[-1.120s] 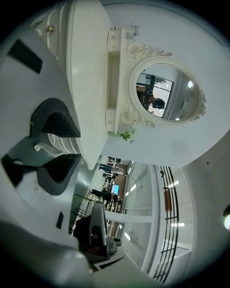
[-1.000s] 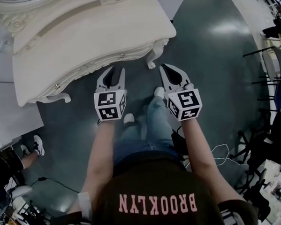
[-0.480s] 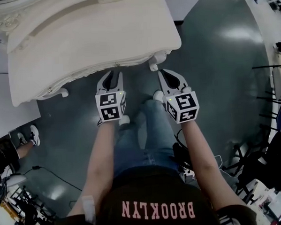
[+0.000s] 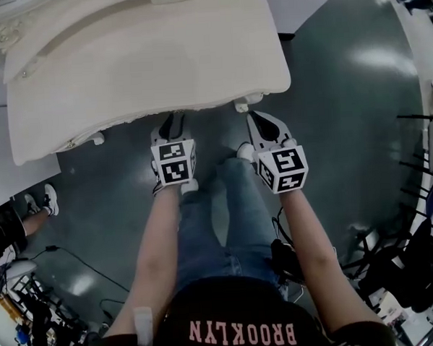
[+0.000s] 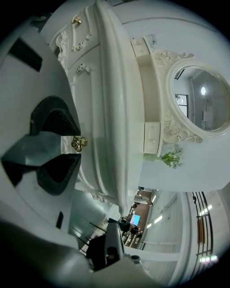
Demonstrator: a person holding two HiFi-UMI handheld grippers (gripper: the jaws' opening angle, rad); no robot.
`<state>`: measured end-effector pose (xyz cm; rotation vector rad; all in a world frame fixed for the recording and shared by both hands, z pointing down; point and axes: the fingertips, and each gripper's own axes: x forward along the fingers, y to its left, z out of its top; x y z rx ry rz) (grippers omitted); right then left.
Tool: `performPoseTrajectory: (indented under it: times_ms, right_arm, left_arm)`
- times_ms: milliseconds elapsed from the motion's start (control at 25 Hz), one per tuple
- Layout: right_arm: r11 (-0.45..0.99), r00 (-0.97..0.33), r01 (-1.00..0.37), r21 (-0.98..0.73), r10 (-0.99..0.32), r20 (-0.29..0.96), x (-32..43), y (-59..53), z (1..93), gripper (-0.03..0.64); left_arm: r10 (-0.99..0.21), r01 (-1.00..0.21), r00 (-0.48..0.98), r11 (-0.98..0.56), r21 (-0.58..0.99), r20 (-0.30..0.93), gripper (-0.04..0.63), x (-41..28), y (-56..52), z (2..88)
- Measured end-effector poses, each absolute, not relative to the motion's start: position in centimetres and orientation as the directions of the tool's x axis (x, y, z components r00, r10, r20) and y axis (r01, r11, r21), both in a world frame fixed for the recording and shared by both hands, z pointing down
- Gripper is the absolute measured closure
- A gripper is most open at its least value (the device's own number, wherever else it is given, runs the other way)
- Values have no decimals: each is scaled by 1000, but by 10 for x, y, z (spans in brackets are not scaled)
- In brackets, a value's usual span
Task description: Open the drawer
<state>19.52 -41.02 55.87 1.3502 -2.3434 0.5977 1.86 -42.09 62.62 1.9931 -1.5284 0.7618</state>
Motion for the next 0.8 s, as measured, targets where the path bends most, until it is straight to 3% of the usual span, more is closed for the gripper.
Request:
performPoseTrajectory:
  times_ms: [800]
  right_arm:
    - [506,-543,-828,-242,-613,574,207,-405,600,620]
  left_arm:
    - [-736,-981,195,-148,128,648,491,17,-432,631]
